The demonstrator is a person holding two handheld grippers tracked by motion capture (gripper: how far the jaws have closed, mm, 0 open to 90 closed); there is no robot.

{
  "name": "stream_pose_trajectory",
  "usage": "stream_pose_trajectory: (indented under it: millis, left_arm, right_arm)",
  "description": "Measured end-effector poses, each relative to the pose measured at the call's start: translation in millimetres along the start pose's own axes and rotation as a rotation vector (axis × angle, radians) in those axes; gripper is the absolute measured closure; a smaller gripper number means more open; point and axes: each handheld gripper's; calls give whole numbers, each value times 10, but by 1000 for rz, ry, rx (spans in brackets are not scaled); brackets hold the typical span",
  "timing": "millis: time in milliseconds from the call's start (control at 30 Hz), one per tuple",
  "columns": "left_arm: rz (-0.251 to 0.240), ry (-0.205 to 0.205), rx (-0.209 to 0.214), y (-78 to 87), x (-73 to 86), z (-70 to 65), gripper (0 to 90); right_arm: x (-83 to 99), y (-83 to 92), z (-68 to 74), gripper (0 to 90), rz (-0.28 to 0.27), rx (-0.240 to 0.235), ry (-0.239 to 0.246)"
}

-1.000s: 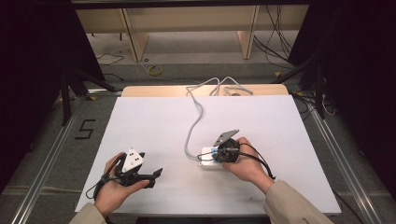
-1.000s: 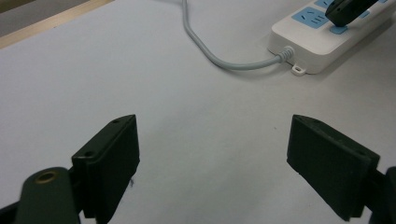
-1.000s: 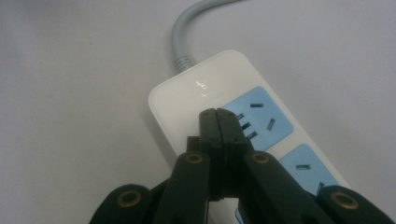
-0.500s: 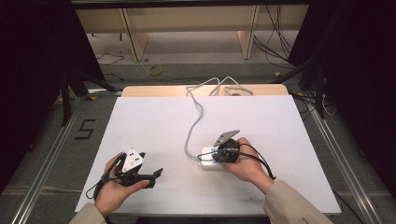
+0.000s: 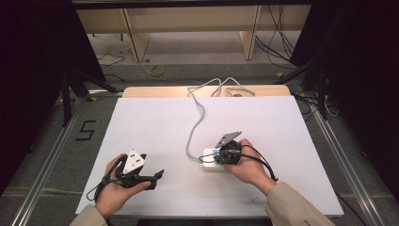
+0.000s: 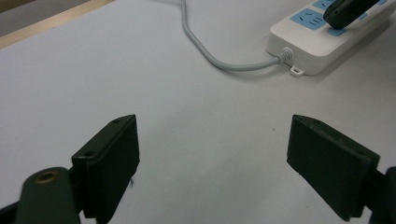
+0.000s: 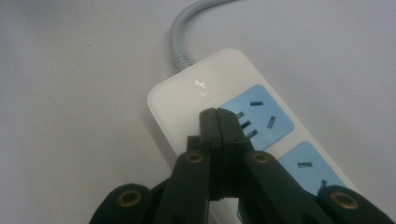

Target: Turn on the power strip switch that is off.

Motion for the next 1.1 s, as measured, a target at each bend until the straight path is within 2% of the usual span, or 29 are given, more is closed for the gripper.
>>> stream_pose_trajectory:
  millis: [833, 1000, 1100]
  left_arm:
    - [-2, 0, -1, -2, -3, -1, 167]
    - [-4, 3, -1, -2, -2, -6, 168]
    - [-3, 1, 0, -2, -2, -7, 168]
  right_arm:
    - [18, -8, -2, 900, -7, 1, -10]
    - [29, -13, 3, 900, -8, 2, -26]
    - [37, -11, 0, 900, -11, -1, -18]
Point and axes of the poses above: each handheld gripper's, and its own axes: y roughly backward along the jaws, x roughly out of its underside, z roughly to its left, and after that the axes turned 5 degrees about -z, right-handed
